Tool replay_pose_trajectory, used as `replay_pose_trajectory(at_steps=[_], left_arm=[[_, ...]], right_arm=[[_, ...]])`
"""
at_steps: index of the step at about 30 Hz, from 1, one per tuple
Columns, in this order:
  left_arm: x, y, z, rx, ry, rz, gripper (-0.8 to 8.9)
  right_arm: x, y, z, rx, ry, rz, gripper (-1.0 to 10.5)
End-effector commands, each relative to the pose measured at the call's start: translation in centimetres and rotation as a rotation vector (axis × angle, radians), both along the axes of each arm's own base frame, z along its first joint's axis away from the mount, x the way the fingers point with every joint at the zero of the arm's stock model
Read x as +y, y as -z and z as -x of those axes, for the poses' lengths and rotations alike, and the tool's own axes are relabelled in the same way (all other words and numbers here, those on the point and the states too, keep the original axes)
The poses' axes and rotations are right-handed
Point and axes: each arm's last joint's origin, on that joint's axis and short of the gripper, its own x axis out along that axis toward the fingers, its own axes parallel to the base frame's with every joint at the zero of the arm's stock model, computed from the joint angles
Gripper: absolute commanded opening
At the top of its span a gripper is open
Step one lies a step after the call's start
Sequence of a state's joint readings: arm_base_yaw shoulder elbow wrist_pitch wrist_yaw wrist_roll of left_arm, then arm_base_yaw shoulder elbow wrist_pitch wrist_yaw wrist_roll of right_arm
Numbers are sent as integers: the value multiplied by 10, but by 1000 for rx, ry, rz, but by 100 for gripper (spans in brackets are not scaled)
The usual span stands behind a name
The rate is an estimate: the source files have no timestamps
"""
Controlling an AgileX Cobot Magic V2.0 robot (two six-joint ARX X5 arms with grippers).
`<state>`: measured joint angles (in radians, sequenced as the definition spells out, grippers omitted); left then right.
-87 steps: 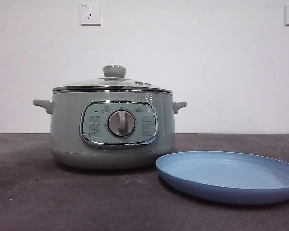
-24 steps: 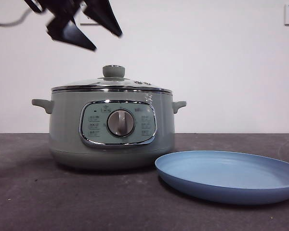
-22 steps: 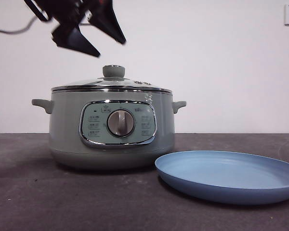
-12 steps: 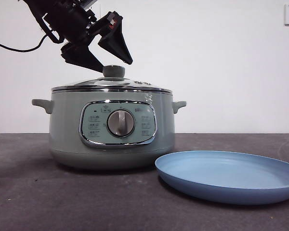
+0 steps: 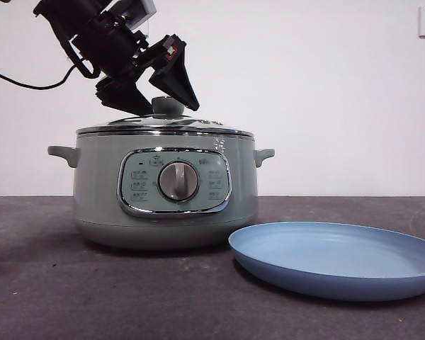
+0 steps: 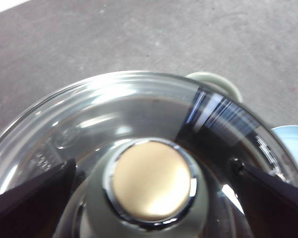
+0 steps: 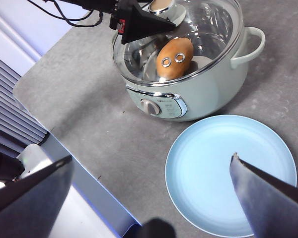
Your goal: Take the potato out from the steamer,put the potato on the plate,close the lid
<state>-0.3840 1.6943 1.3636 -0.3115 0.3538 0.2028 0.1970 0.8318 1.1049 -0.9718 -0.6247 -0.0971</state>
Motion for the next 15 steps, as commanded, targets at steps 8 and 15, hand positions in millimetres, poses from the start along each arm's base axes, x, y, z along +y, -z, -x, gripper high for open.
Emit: replay_pose_trajectory(at_steps=[8, 15], left_arm=[[-3, 0, 1, -6, 20, 5, -21], [-2, -4, 3, -12, 21, 8, -9]], right_arm=[[0, 0, -1, -5, 11, 9, 629], [0, 1, -4, -2, 41, 35, 629]])
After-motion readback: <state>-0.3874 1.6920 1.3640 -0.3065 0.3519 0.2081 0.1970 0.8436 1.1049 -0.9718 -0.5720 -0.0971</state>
